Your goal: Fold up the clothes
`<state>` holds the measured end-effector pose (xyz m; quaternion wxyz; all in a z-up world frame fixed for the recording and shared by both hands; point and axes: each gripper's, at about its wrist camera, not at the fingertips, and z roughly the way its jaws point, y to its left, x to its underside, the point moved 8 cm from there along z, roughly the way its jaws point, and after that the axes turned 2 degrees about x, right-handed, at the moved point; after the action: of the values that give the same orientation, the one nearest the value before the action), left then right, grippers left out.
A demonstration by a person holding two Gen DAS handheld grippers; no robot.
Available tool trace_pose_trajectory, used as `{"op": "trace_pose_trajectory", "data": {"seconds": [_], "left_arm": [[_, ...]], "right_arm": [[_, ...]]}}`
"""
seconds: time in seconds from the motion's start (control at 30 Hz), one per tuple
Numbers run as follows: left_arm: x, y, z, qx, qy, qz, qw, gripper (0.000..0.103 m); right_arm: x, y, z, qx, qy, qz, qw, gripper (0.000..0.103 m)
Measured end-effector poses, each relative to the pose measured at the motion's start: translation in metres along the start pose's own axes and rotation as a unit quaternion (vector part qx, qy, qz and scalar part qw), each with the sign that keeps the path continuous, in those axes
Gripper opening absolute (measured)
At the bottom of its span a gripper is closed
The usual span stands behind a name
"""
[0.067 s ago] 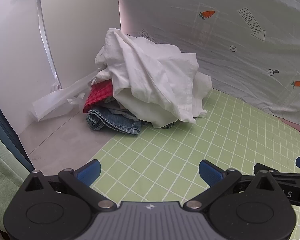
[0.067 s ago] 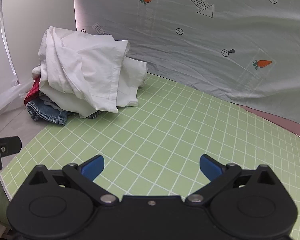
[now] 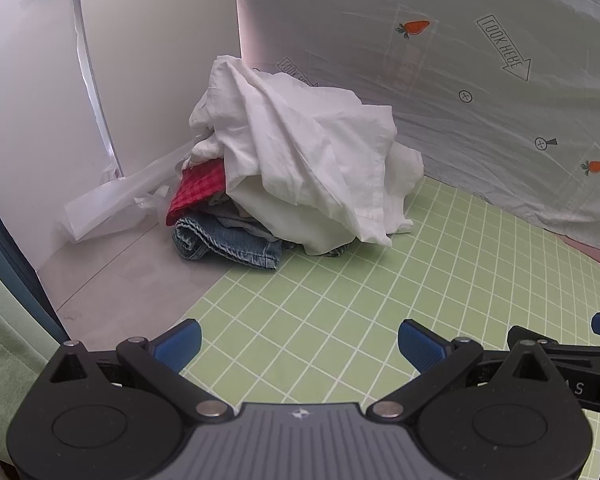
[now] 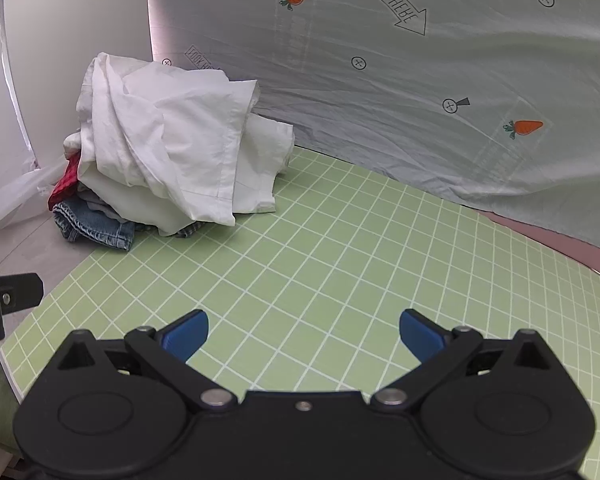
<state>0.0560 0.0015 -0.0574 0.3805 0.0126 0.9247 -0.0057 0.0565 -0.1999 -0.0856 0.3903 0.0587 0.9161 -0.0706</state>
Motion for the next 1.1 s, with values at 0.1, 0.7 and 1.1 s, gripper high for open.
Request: {"op": "trace_pose_trajectory", "data": {"seconds": [0.1,0.7,1.1], "left_arm": [[0.0009,0.0005,0.0002,0.000,0.000,0.000,1.0000,0.103],[0.0051,0.0012,0.0004,-0.002,0.001,0.006,1.0000,0.103],[0.0042,0.0003,-0.0019,-0.003,0.005,0.007,1.0000,0.103]], "right_arm": [[0.0004,-0.0009,0.0003,0.002,-0.001,0.000,1.000,0.103],[0.0057,-0.0015,0.0016,0.005,0.001,-0.001,1.000,0.103],[0.0072,-0.0020,0.0015,0.005,0.002,-0.001,1.000,0.103]]}}
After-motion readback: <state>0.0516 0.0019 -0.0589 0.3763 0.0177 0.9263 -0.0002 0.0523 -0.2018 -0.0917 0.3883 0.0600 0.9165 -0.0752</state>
